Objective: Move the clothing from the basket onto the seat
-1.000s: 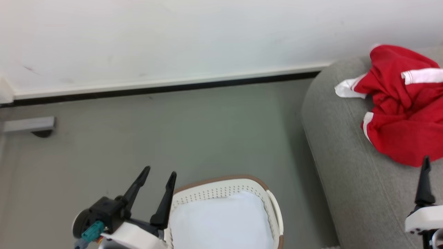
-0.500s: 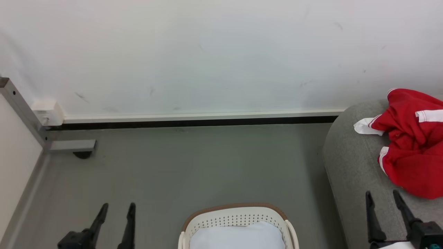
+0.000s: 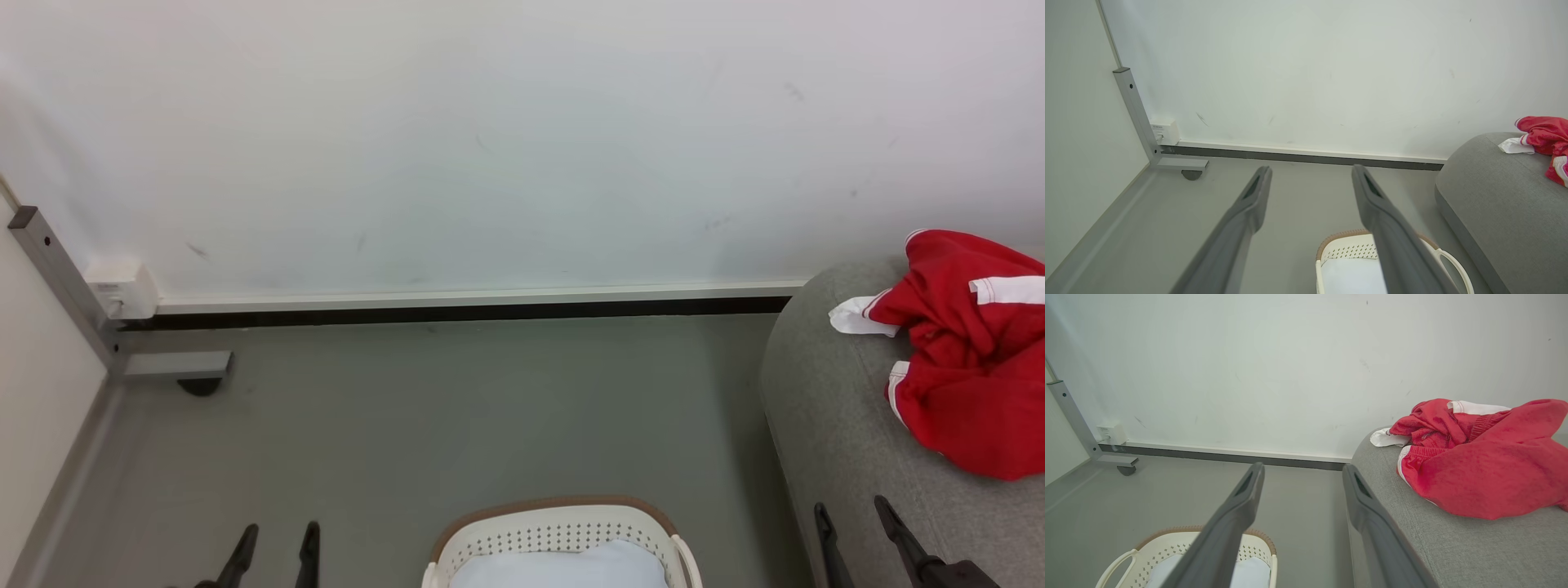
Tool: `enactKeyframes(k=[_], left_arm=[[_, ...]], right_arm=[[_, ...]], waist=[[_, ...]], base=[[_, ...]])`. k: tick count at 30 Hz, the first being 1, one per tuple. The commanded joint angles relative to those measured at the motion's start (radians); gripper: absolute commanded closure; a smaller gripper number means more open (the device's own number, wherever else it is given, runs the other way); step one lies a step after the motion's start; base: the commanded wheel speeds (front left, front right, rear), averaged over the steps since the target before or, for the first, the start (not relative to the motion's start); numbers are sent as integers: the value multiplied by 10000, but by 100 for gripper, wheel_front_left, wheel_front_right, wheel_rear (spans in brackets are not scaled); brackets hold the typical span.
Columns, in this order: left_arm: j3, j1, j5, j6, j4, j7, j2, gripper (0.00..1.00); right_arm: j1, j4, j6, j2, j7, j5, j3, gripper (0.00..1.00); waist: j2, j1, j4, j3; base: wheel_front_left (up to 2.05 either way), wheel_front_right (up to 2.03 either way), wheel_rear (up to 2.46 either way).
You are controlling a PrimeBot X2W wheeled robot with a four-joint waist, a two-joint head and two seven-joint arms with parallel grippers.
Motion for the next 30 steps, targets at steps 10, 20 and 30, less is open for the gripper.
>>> enactKeyframes(k=[10, 20, 30], left_arm=[[575, -59, 664, -678, 365, -2, -521, 0], [779, -50, 920, -1014, 543, 0, -827, 100], [966, -177, -307, -1044, 863, 408, -981, 100]], right_arm=[[14, 167, -23, -37, 1, -53, -20, 0], [-20, 200, 0, 0, 0, -1, -31, 100], [-35, 417, 1, 57, 419, 1319, -205, 100]], waist=[[0, 1, -148, -11], [0, 1, -238, 2], [0, 1, -192, 34]], base=[[0, 0, 0], [0, 0, 0], [0, 0, 0]])
